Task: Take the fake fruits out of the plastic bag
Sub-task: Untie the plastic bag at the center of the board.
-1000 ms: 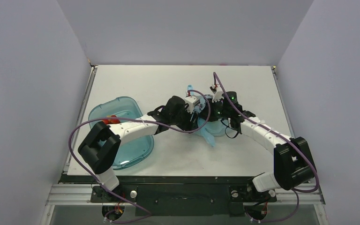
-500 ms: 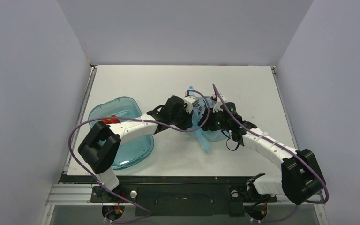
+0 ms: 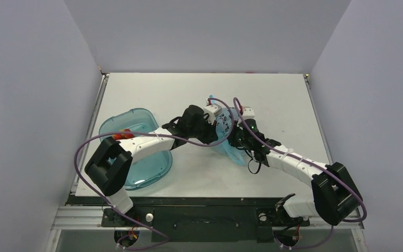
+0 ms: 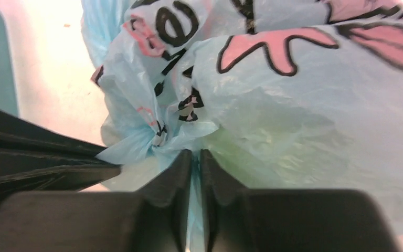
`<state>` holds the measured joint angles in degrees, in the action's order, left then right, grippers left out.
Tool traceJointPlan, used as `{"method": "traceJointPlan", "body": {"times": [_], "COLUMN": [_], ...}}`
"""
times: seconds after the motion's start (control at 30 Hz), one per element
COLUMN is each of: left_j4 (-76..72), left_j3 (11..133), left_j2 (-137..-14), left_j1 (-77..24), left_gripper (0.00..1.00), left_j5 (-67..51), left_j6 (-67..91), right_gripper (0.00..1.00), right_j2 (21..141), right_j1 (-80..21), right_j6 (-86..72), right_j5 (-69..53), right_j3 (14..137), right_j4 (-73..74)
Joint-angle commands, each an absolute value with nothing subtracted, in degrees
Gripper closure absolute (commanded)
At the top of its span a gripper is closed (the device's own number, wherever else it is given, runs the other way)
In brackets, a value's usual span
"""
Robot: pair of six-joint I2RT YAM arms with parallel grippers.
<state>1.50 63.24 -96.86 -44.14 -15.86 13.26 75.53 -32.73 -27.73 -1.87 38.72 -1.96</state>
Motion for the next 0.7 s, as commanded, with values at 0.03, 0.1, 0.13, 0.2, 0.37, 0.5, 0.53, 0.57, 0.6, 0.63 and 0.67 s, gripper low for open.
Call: {"method": "traceJointPlan", "body": {"times": [0.03, 0.1, 0.13, 0.2, 0.37, 0.5, 0.53, 0.57, 0.6, 0.63, 0.67], "left_j4": [-1.2, -1.1, -0.9, -1.6, -3.3, -4.0, -3.9, -3.5, -2.7, 0.6, 2.6], "left_j3": [62.8, 62.0, 61.7, 61.3, 61.3, 62.1, 62.2, 62.7, 63.2, 65.0, 66.2], "left_j2": [-92.1, -91.5, -91.5, -91.8, -93.5, -94.8, -94.9, -94.9, -95.0, -95.6, -95.9], "left_j1": [-41.6, -38.6, -37.3, -33.3, -29.9, -30.0, -30.1, -30.1, -30.1, -30.1, -30.1], "left_gripper": [1.0, 1.0, 1.0, 1.0, 1.0, 1.0, 1.0, 1.0, 1.0, 1.0, 1.0], "left_j5": [-6.2, -3.9, -4.0, -6.5, -12.6, -16.7, -17.0, -17.0, -16.8, -16.4, -16.0], "left_j6": [17.5, 20.7, 22.1, 27.5, 30.2, 30.5, 30.2, 30.2, 30.3, 30.3, 29.7], "right_gripper": [1.0, 1.0, 1.0, 1.0, 1.0, 1.0, 1.0, 1.0, 1.0, 1.0, 1.0], "right_j2": [71.7, 68.4, 67.3, 65.2, 66.7, 69.0, 69.1, 68.8, 68.5, 67.7, 67.3], "right_j1": [-29.3, -24.6, -20.2, -13.7, 0.3, 2.1, 2.0, 2.0, 1.9, 1.8, 1.6], "right_j6": [-33.2, -35.4, -37.1, -39.5, -43.9, -42.2, -41.1, -40.4, -39.0, -38.2, -36.6], "right_j5": [10.9, 7.5, 3.6, -2.4, -17.9, -22.1, -22.3, -22.2, -21.8, -20.7, -19.8], "right_j3": [39.3, 36.0, 33.4, 30.6, 28.3, 30.4, 30.7, 31.2, 31.4, 31.8, 32.1], "right_j4": [-3.3, -7.4, -8.9, -11.9, -16.9, -15.7, -15.3, -14.3, -13.5, -11.6, -10.4]}}
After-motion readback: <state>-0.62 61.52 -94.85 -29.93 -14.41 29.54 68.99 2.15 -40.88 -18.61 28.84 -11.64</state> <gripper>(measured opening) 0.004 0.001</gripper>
